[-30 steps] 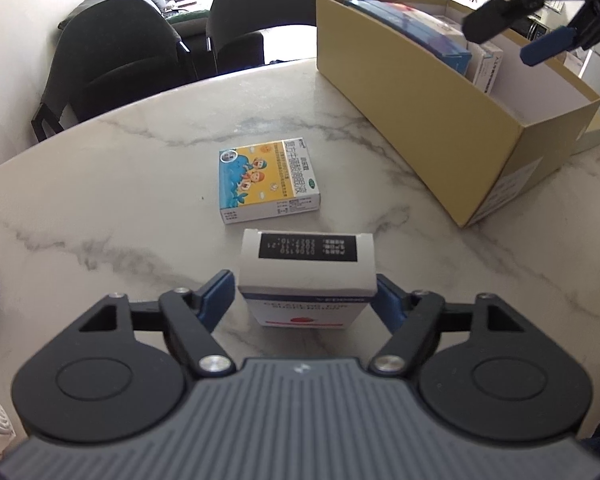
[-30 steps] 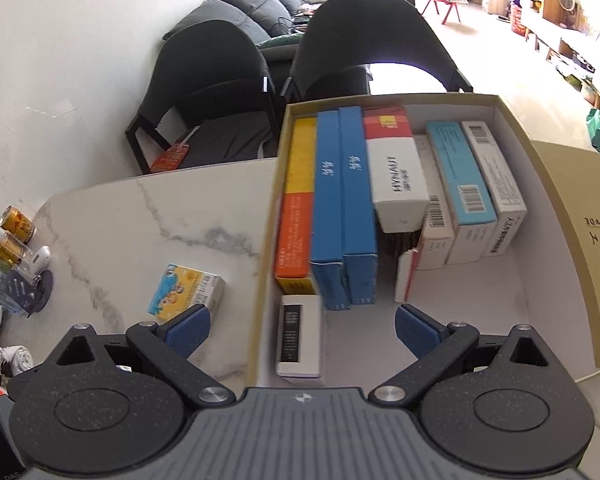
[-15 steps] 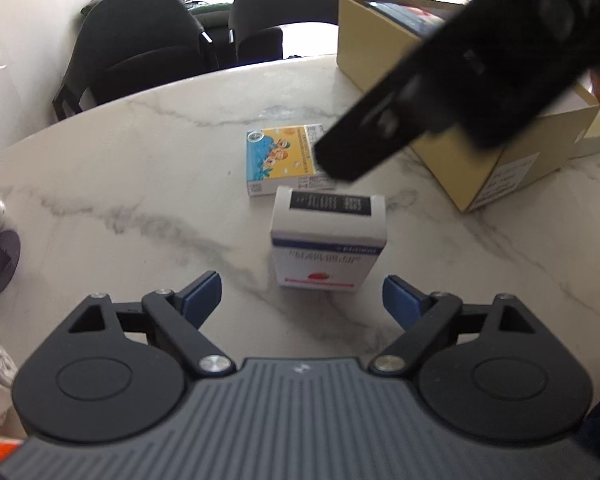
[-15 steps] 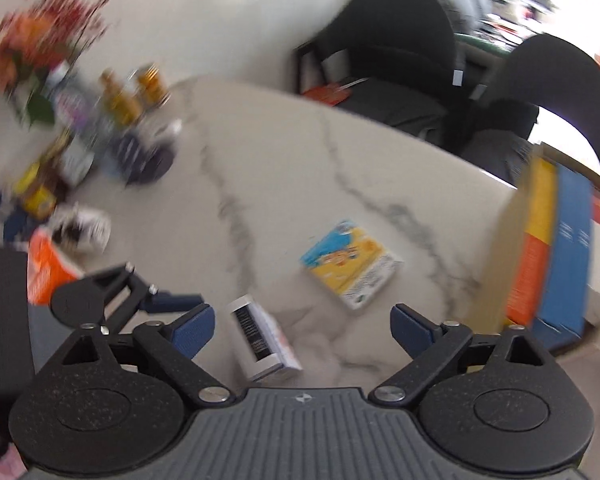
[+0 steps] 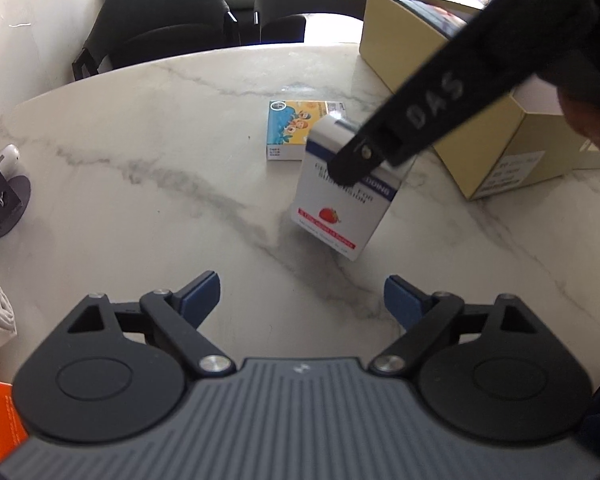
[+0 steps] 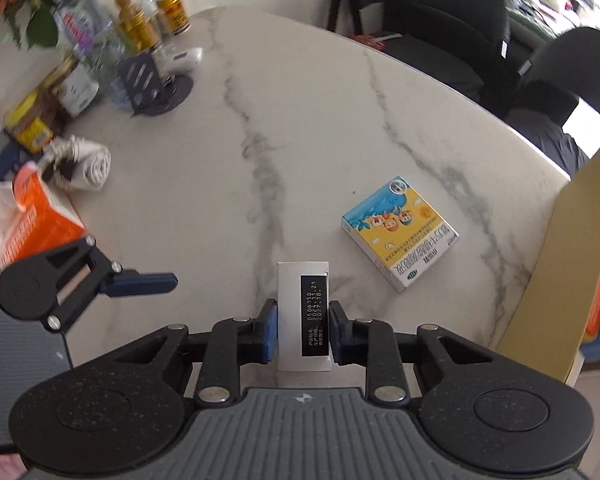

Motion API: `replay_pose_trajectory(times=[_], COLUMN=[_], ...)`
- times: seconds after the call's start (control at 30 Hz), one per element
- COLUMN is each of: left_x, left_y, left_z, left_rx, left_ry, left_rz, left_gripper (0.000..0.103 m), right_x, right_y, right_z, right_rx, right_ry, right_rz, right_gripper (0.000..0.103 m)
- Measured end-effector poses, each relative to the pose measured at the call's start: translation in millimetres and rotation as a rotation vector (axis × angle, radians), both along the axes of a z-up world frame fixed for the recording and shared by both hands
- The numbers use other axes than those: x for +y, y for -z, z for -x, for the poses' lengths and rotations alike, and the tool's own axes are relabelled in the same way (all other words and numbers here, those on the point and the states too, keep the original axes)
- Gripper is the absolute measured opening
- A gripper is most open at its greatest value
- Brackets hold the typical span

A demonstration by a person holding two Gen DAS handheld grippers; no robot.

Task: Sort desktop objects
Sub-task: 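Carry the strawberry box with the right tool over the shoe box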

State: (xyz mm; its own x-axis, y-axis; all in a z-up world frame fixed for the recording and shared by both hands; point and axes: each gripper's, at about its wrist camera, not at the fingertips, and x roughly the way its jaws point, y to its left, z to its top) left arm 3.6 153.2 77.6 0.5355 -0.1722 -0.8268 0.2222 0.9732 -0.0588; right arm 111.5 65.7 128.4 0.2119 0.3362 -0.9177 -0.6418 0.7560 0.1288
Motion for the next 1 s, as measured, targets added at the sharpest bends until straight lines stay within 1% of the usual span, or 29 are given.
replay_pose_trajectory(times=[0.1,0.3,0.43,0.53,0.67,0.83,1.0], left_x=[-1,-9,-22,-25,-24,-27,-31], left_y=[1,-6,-12,-13,-11,-11,-11], left_z=[-5,-18,-26,-33,-39,-40,-41], left_rx=[-0.002,-0.028,-0.065,-0.075,-0.064,-0.059,-0.053], left_ry=[0.0,-0.001,0.023,0.003,-0.033,-0.02,-0.01], left_rz=[-0.003,0.021,-0.002,-0.011,-0.002,0.007,0.008], left_gripper=[0.092,0.095,0.095,0.098,0.098,0.098,0.099], right_x=[-11,-42,-62,-72,-81,-91,-117], right_y=[-9,-20,-20,-20,-26,-37,-64], right_z=[-5,-13,-16,-13,-8,-4,-7], right_rx=[0.011,0.061,0.108,0.127,0.136,0.086,0.018], right_ry=[0.073,0.212,0.311,0.347,0.372,0.403,0.459], right_rz=[-0.042,-0.135,-0.189,-0.21,-0.235,-0.248,-0.303], right_gripper=[0.028,0.028,0.028,0.029,0.029,0.028,0.028])
